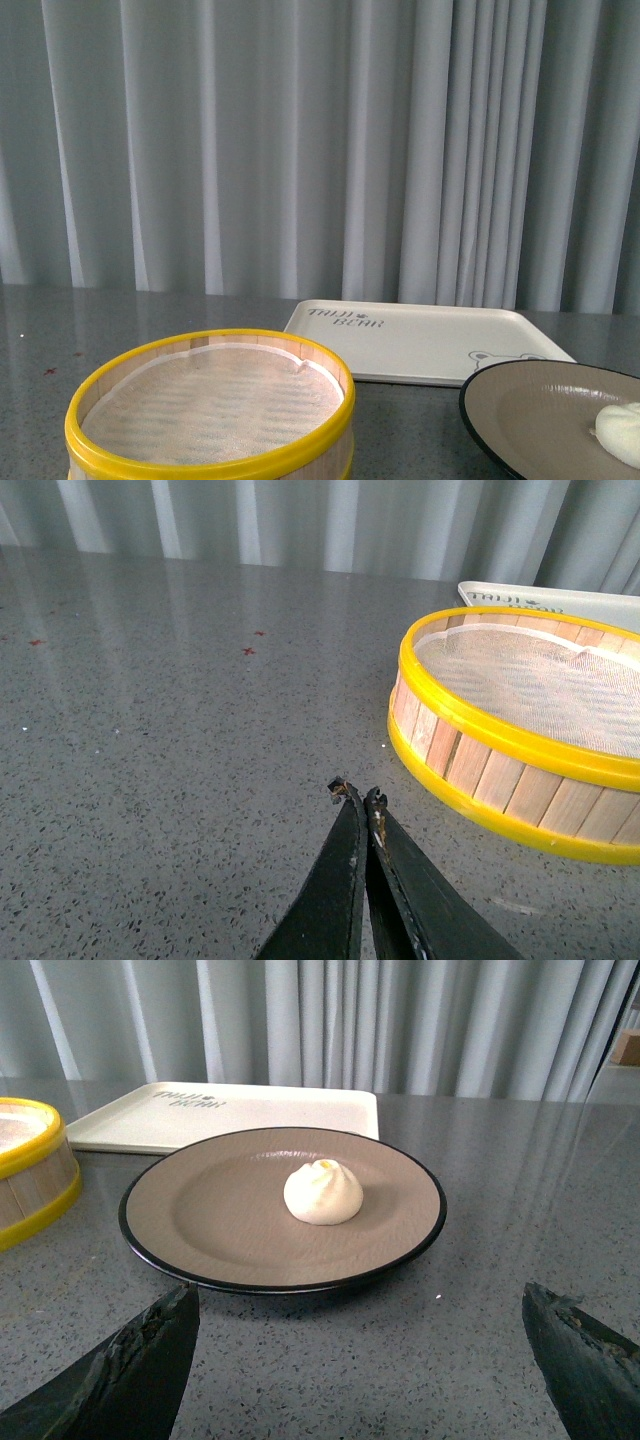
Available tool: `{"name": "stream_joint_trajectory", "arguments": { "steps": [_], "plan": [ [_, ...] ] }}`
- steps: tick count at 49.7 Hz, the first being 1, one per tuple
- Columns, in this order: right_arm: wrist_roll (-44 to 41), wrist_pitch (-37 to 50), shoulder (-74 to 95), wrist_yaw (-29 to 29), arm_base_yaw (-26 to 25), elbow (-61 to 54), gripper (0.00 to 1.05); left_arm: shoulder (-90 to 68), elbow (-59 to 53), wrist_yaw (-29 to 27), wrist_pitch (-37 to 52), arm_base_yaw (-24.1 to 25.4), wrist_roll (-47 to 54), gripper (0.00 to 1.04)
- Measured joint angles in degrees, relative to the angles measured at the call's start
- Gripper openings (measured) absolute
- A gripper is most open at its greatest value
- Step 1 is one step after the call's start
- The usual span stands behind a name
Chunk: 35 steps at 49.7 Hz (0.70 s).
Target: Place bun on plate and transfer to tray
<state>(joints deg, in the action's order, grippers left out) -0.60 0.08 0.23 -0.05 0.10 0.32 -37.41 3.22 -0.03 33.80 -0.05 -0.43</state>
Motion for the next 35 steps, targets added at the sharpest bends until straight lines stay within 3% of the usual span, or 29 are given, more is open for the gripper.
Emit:
{"name": "stream_joint_trajectory", "arguments": {
  "steps": [8,35],
  "plan": [
    [0.0,0.0,0.0,0.0,0.0,0.0,0.96,2.3,-1.7,-0.1,0.8,0.0,0.0,0.04],
    [0.0,0.0,0.0,0.0,0.0,0.0,0.96,17.7,-1.8,0.0,-13.9,0.0,0.0,0.04]
  ]
}}
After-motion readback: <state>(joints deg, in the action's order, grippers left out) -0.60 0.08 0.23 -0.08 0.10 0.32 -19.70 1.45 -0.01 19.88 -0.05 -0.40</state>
